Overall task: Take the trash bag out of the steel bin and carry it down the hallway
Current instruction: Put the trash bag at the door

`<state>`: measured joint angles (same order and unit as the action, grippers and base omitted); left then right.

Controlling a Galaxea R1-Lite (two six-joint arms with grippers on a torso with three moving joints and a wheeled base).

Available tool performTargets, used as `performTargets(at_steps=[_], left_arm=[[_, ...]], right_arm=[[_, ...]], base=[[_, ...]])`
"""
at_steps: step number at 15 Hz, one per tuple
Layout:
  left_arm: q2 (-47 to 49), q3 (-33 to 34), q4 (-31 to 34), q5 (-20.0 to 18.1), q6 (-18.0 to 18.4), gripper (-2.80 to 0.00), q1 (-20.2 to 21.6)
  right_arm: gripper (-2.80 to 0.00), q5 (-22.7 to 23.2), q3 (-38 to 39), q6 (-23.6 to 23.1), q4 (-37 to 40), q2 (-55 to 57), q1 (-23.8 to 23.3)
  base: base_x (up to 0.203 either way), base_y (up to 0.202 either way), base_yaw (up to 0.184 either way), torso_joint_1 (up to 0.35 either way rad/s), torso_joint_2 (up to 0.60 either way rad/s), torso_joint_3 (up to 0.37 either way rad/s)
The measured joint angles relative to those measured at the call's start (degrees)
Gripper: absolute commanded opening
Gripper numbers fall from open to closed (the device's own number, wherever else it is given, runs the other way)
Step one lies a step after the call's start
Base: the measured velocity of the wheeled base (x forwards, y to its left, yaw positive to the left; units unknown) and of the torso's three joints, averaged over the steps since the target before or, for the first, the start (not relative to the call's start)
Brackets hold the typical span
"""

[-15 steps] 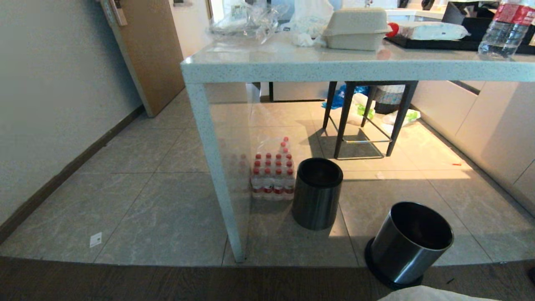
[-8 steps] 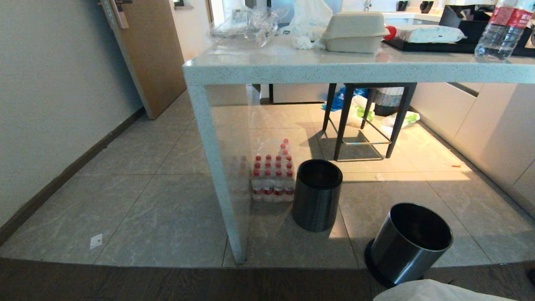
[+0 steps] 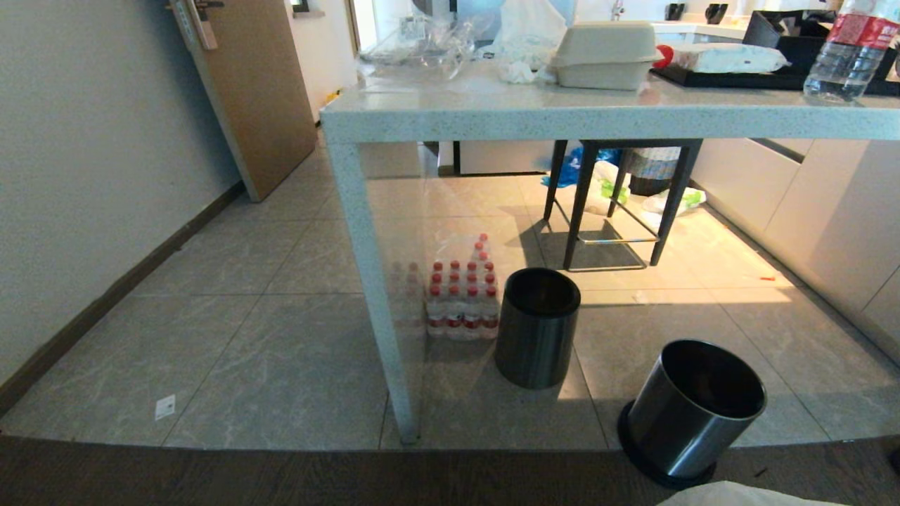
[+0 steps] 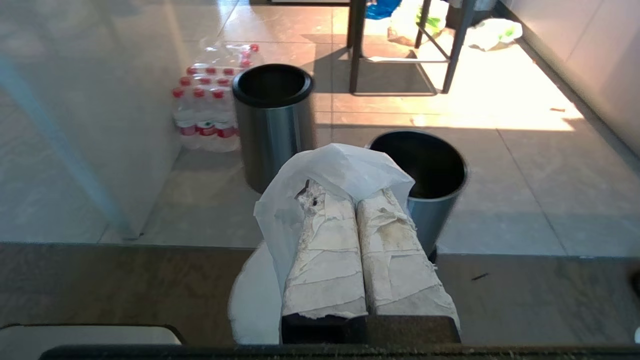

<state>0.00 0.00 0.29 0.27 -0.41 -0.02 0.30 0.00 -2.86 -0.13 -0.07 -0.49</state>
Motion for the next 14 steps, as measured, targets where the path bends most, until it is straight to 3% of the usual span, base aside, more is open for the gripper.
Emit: performTargets(at_steps=[14], left_arm=[[0.0,0.0,0.0,0.0,-0.2,-2.80,0.0]], right_arm=[[-2.80,0.0,0.0,0.0,0.0,0.0,0.0]], base=[[0.000,0.192,0.001,0.002,0.00,0.005]])
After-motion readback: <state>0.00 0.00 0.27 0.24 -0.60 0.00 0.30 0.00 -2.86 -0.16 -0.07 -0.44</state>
